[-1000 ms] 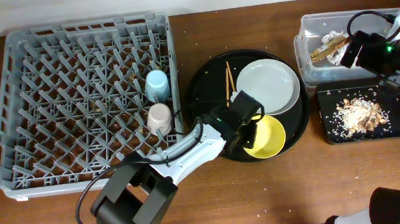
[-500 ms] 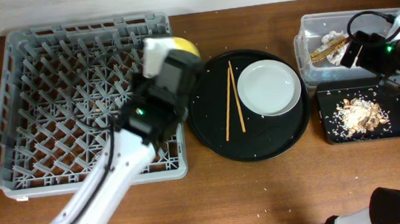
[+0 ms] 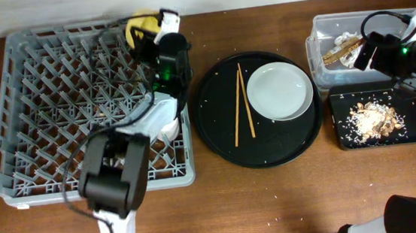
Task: Sort waste into correct bins and load items into the dishwasher rack
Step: 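Carry the yellow bowl to the back of the rack and release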
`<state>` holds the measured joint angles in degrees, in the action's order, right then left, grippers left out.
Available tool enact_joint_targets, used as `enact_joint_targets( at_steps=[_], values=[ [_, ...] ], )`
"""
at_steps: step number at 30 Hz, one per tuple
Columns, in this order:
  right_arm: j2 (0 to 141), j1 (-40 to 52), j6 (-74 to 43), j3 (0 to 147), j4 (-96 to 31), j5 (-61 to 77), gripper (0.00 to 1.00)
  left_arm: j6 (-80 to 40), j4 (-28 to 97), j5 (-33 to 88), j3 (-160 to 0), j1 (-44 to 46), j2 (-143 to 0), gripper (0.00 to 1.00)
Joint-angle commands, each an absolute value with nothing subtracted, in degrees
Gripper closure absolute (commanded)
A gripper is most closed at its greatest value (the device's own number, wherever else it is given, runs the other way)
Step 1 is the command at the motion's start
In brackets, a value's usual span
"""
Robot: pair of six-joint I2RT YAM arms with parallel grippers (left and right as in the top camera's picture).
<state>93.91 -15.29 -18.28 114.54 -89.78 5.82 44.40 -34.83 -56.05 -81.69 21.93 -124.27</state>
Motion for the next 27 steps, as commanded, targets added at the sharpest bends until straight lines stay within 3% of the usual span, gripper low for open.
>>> enact_joint_targets(
  at_steps=[1,11,17,19,21,23,27],
  values=[
    [93.27,-15.46,-18.87,115.31,-89.80,5.32,0.02,46.85,-35.53,-55.68,-81.91,20.47,-127.04,1.00],
    [93.27,-15.46,-18.87,115.31,-89.80,5.32,0.01,45.50,-33.56,-47.29,-81.91,19.53,-127.68,1.00],
    [93.27,-15.44,-18.87,115.31,-89.80,5.32,0.01,45.47,-33.39,-48.97,-81.91,22.85,-127.66,0.98],
    [93.27,-15.44,-18.87,115.31,-89.80,5.32,0.01,44.93,-32.95,-50.81,-81.91,23.94,-127.66,0.85],
    [93.27,-15.46,-18.87,115.28,-89.80,5.32,0.01,43.97,-30.26,-50.76,-81.91,25.12,-127.66,0.65],
    [93.27,-15.44,-18.87,115.31,-89.80,5.32,0.01,41.25,-28.14,-50.78,-81.91,26.09,-127.63,0.55],
    [93.27,-15.46,-18.87,115.31,-89.80,5.32,0.02,38.96,-27.33,-50.76,-81.93,27.24,-127.44,0.44]
  ],
)
